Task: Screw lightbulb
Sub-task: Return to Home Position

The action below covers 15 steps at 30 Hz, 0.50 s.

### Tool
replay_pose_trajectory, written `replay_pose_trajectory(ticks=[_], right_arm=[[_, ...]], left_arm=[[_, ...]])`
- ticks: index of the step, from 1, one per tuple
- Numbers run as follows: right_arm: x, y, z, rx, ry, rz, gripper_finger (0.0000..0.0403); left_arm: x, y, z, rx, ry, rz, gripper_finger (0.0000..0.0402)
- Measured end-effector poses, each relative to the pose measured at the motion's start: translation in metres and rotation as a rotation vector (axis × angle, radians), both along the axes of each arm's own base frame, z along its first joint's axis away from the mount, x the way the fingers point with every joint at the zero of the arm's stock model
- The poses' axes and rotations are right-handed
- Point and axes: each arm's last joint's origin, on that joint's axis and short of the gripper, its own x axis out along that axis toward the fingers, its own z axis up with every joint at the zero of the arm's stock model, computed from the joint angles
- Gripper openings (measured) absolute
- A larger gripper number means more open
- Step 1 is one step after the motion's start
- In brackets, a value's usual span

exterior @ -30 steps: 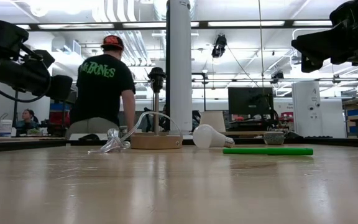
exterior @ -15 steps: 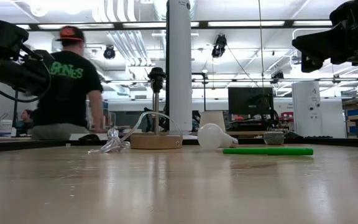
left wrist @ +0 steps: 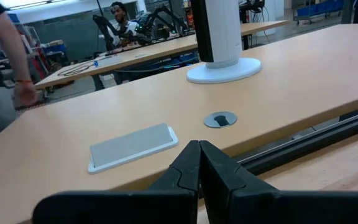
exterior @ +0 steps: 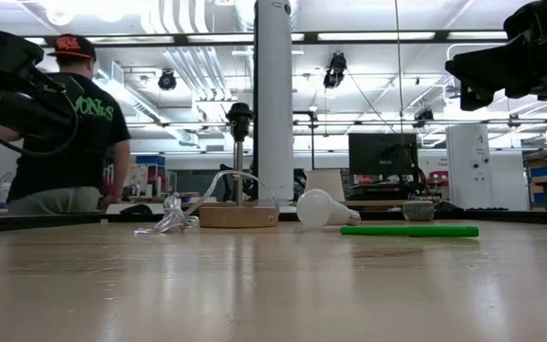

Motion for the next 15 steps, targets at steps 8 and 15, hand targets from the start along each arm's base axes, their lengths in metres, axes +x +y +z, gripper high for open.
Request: replay_pose_trajectory(ticks=[8,15], right_arm=[[0.0000,0.0000,0.0000,0.000,0.000,0.000,0.0061],[0.0000,0.0000,0.0000,0.000,0.000,0.000,0.0047]], left_arm=[[0.0000,0.0000,0.0000,0.000,0.000,0.000,0.0000],[0.0000,0.0000,0.0000,0.000,0.000,0.000,0.0000]])
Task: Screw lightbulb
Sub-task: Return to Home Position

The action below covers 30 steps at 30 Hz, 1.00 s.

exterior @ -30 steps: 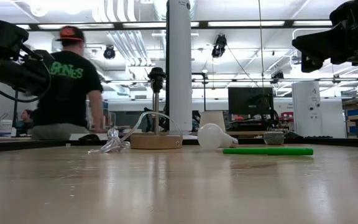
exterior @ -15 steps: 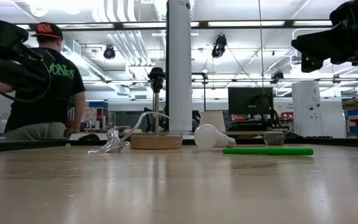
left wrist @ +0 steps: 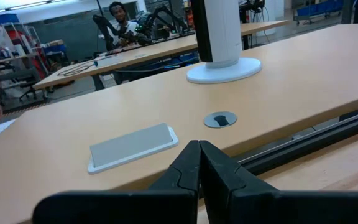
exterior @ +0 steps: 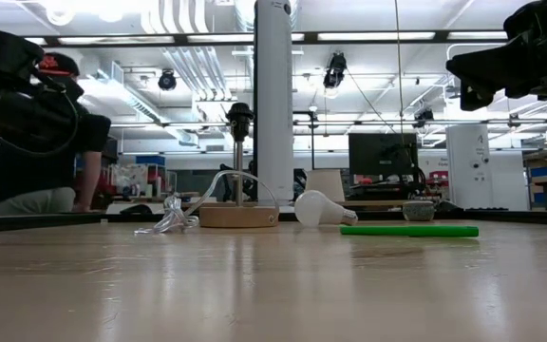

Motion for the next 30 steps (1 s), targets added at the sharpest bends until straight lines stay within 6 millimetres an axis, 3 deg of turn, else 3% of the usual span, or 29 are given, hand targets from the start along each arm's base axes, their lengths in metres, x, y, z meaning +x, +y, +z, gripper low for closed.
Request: replay_pose_trajectory(ticks=[18,30], right_arm=[[0.0000,0.0000,0.0000,0.000,0.000,0.000,0.0073],[0.0000,0.0000,0.0000,0.000,0.000,0.000,0.0051]], left_arm=[[0.0000,0.0000,0.0001,0.000,0.000,-0.001,0.0000],[0.0000,0.0000,0.0000,0.000,0.000,-0.001,0.0000]])
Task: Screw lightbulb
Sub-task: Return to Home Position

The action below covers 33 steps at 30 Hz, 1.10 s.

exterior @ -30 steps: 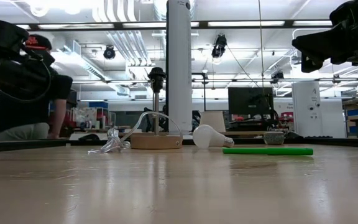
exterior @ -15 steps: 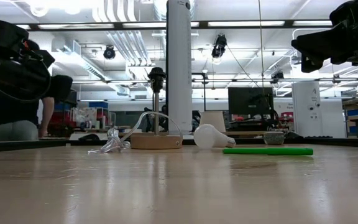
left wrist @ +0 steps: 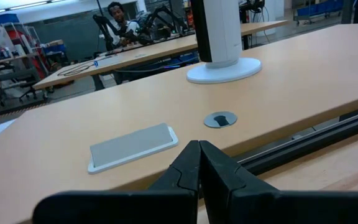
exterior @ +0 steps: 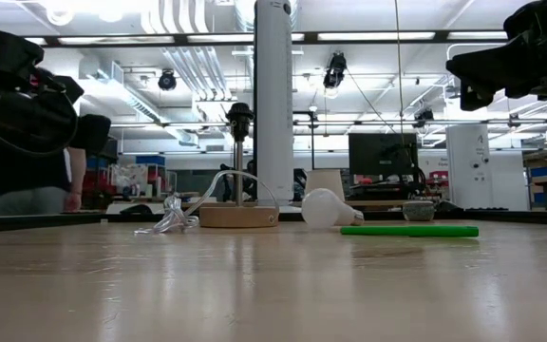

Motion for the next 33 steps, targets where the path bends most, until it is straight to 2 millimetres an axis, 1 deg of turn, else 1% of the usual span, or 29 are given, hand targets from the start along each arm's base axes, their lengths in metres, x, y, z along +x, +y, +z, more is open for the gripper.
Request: replay_pose_trajectory(ticks=[5,19,33], right_arm=[[0.0000,0.0000,0.0000,0.000,0.000,0.000,0.0048],[0.0000,0.0000,0.0000,0.000,0.000,0.000,0.0073],[0.0000,0.0000,0.0000,0.000,0.000,0.000,0.0047]], left_arm=[[0.0000,0.0000,0.0000,0.000,0.000,0.000,0.0000],[0.0000,0.0000,0.0001,0.000,0.000,0.000,0.0000],[0.0000,0.0000,0.0001,0.000,0.000,0.000,0.0000]])
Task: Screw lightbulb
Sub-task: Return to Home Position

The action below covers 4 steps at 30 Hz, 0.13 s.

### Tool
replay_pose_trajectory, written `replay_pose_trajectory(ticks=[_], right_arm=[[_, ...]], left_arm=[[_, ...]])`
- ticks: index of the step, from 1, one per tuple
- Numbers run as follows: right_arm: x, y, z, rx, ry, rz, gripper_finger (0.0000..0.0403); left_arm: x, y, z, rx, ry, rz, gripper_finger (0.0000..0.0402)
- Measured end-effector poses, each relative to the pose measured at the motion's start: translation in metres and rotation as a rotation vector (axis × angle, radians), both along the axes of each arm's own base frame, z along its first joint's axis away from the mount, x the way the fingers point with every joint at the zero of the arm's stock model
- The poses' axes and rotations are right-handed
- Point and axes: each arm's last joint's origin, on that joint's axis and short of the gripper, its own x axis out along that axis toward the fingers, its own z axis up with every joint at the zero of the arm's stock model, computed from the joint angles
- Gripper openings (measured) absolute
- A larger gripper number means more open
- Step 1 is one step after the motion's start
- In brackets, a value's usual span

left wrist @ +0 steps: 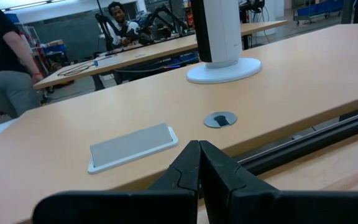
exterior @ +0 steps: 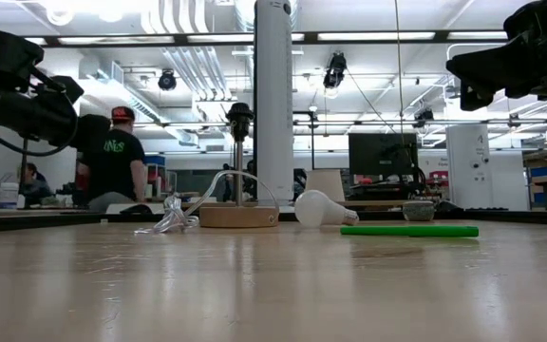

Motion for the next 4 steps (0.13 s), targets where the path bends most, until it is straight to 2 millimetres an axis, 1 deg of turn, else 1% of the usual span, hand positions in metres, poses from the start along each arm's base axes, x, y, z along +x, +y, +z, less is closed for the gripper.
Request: replay_pose_trajectory(ticks=[4], right_arm=[[0.0000,0.0000,0.0000,0.000,0.000,0.000,0.0046]], left_arm=[[0.0000,0.0000,-0.0001,0.000,0.000,0.000,0.0000]])
